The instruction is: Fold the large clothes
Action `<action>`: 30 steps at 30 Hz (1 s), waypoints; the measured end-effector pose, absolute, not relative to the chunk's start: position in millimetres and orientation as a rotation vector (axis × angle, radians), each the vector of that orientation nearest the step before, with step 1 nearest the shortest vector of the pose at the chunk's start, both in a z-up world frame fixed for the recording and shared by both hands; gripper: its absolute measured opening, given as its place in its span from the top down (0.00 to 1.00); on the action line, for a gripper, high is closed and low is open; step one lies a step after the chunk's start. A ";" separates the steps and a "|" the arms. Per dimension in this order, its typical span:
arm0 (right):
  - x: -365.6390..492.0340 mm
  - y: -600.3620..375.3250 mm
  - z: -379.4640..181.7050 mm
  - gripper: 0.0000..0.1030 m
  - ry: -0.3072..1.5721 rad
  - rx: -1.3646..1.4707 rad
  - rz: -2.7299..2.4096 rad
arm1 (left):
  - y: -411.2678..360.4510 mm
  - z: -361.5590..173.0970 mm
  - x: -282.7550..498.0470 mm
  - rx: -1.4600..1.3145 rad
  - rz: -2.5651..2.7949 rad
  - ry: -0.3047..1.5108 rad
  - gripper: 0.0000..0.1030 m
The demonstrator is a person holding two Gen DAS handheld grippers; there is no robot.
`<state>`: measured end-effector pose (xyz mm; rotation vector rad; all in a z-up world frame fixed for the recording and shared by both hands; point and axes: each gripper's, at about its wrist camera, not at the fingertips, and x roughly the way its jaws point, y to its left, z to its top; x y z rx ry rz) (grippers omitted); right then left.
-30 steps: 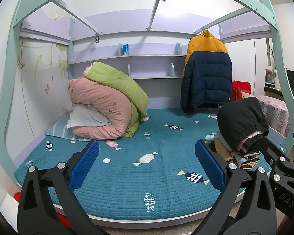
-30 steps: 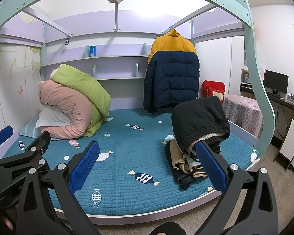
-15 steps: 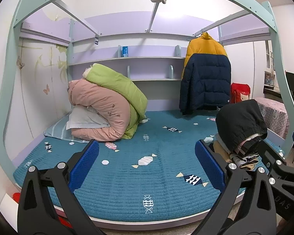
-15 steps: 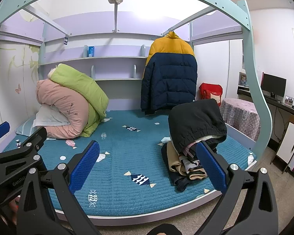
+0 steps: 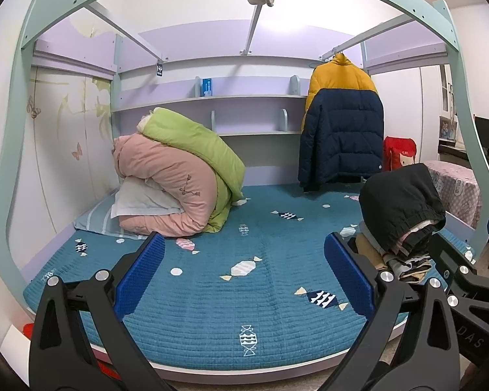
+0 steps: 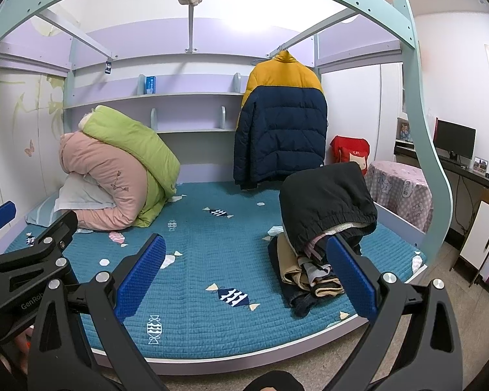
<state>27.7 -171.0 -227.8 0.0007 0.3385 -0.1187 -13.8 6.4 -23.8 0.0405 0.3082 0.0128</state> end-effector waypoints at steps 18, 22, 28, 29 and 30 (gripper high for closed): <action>24.5 -172.1 -231.0 0.07 0.344 0.005 -0.129 | 8.0 -24.2 -13.6 0.039 0.010 0.312 0.04; 23.4 -171.9 -231.5 0.07 0.343 0.008 -0.132 | 8.6 -24.7 -13.9 0.036 0.007 0.312 0.04; 23.4 -172.1 -231.8 0.07 0.346 0.006 -0.133 | 8.1 -25.0 -14.2 0.038 0.008 0.311 0.04; 23.5 -172.0 -231.7 0.07 0.347 0.007 -0.132 | 8.1 -24.8 -14.1 0.039 0.008 0.311 0.04; 23.1 -172.0 -232.0 0.07 0.346 0.007 -0.134 | 8.0 -24.8 -14.2 0.039 0.008 0.311 0.04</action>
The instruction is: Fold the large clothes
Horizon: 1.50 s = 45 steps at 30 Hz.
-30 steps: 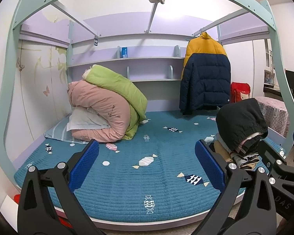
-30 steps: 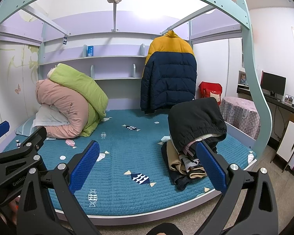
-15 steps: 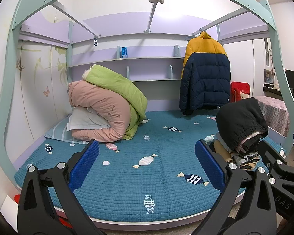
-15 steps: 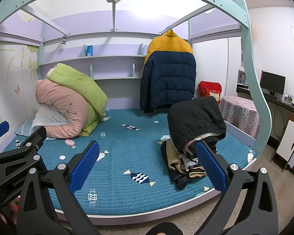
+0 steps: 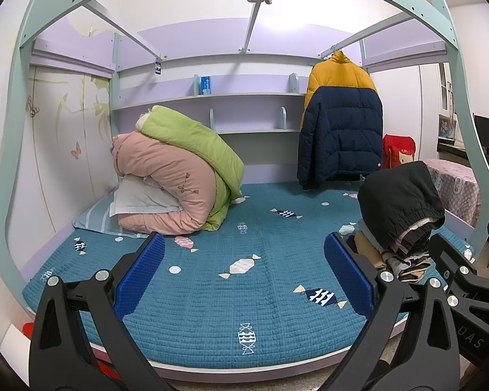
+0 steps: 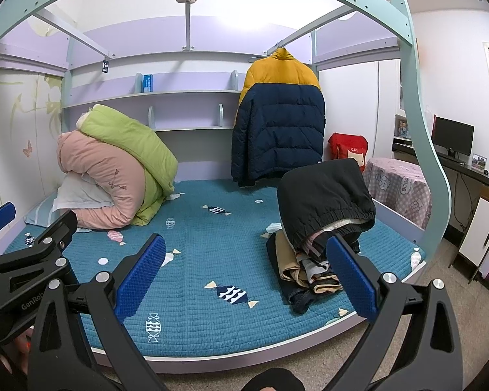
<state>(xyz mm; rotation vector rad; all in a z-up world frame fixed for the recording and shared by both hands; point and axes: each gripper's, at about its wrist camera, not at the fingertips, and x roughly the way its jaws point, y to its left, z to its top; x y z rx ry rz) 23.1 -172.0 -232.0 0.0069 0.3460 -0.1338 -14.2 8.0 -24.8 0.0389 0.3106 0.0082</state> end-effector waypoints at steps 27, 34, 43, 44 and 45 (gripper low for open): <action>21.9 -173.9 -233.2 0.07 0.352 0.009 -0.136 | 8.3 -28.0 -12.1 0.048 0.005 0.309 0.04; 21.9 -173.3 -233.1 0.07 0.353 0.009 -0.138 | 9.2 -28.2 -10.9 0.045 0.001 0.314 0.04; 21.4 -175.4 -234.9 0.07 0.355 0.007 -0.136 | 13.5 -30.8 -8.0 0.031 -0.005 0.316 0.04; 21.4 -175.5 -235.9 0.07 0.358 0.006 -0.134 | 14.8 -32.6 -7.8 0.029 -0.004 0.318 0.04; 20.9 -175.9 -236.5 0.07 0.359 0.004 -0.132 | 16.2 -33.9 -7.6 0.027 -0.003 0.320 0.04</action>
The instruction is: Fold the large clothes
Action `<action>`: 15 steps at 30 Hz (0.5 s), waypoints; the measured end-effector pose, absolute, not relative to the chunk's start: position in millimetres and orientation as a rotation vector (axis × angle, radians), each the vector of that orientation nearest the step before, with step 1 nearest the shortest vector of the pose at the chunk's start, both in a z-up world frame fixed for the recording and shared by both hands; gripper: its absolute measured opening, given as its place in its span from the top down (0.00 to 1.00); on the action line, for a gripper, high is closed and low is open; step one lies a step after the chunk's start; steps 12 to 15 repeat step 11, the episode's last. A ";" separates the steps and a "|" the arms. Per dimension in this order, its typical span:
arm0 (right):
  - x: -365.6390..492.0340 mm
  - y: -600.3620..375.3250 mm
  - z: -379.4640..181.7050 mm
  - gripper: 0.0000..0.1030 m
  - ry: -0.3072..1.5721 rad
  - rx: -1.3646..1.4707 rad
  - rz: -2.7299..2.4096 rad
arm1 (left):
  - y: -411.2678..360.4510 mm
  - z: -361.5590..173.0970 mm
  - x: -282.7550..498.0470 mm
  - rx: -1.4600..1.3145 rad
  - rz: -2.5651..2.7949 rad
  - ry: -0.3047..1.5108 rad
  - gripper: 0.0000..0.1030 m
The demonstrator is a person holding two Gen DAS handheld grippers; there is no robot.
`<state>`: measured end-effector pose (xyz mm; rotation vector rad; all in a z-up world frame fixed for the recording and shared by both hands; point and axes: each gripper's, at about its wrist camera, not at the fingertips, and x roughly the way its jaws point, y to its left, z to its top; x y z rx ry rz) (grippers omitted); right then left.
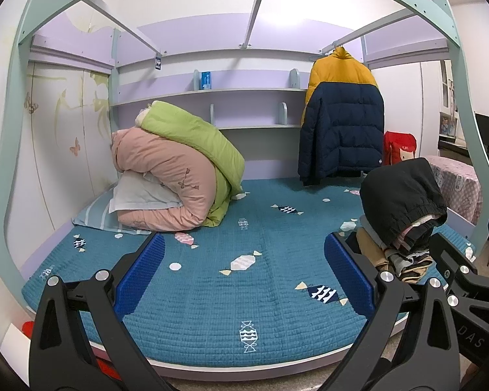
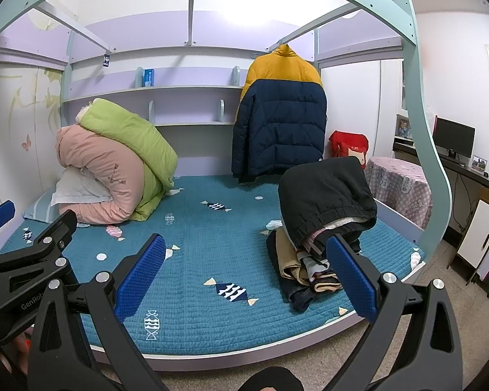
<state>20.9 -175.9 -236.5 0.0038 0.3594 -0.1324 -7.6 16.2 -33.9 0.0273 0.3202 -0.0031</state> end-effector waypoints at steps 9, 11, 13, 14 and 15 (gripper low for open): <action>44.8 -149.9 -246.8 0.07 0.398 -0.035 -0.041 | 49.9 -53.2 3.8 0.007 0.077 0.375 0.04; 53.7 -137.0 -250.5 0.07 0.414 -0.050 -0.005 | 67.6 -61.5 10.0 -0.011 0.111 0.402 0.04; 53.7 -137.0 -250.5 0.07 0.414 -0.050 -0.005 | 67.6 -61.5 10.0 -0.011 0.111 0.402 0.04; 53.7 -137.0 -250.5 0.07 0.414 -0.050 -0.005 | 67.6 -61.5 10.0 -0.011 0.111 0.402 0.04; 53.7 -137.0 -250.5 0.07 0.414 -0.050 -0.005 | 67.6 -61.5 10.0 -0.011 0.111 0.402 0.04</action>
